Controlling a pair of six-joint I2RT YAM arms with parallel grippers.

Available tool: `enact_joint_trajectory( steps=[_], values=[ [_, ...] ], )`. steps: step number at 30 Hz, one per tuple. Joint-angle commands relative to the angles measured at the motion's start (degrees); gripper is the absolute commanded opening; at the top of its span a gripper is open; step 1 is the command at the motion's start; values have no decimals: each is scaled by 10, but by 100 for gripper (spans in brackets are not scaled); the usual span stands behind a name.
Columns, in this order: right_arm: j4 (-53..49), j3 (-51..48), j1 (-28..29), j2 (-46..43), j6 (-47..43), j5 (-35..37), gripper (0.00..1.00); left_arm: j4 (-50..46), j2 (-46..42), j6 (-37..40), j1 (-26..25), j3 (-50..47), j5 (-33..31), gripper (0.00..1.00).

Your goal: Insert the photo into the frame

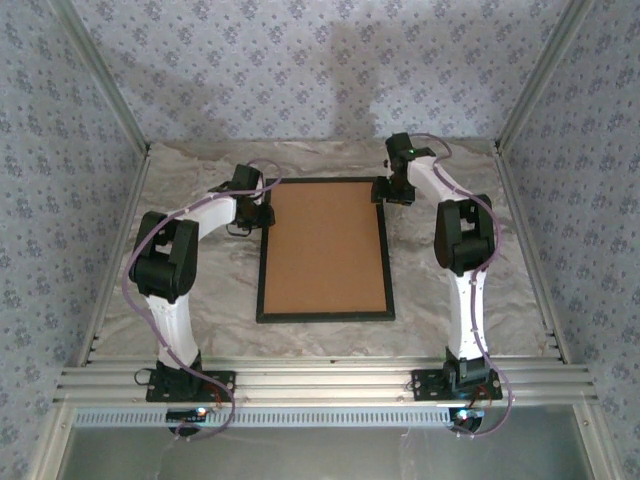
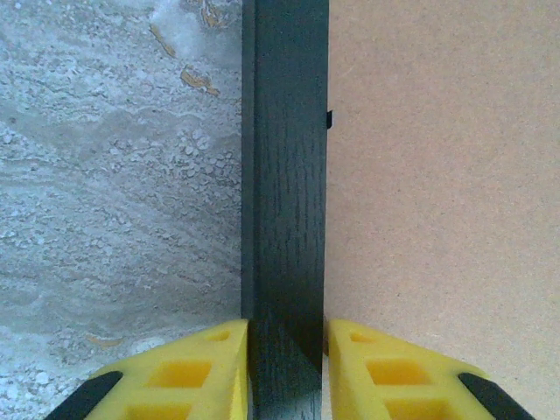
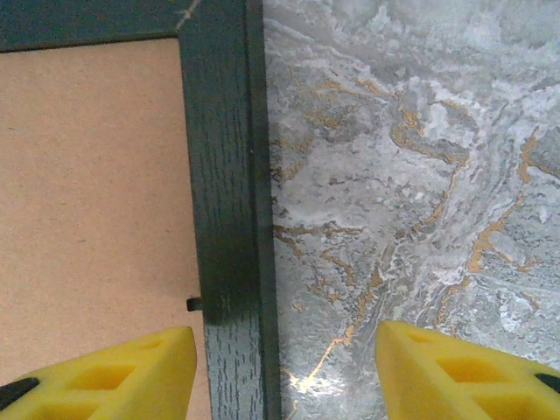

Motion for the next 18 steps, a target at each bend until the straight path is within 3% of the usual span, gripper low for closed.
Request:
enact_joint_trajectory(
  steps=[1,18],
  values=[
    [-6,22,0,20,2,-2,58,-31,23,3,-11,-8,26,28],
    [-30,36,-3,83,7,-2,57,-28,22,0,-11,-16,29,28]
  ],
)
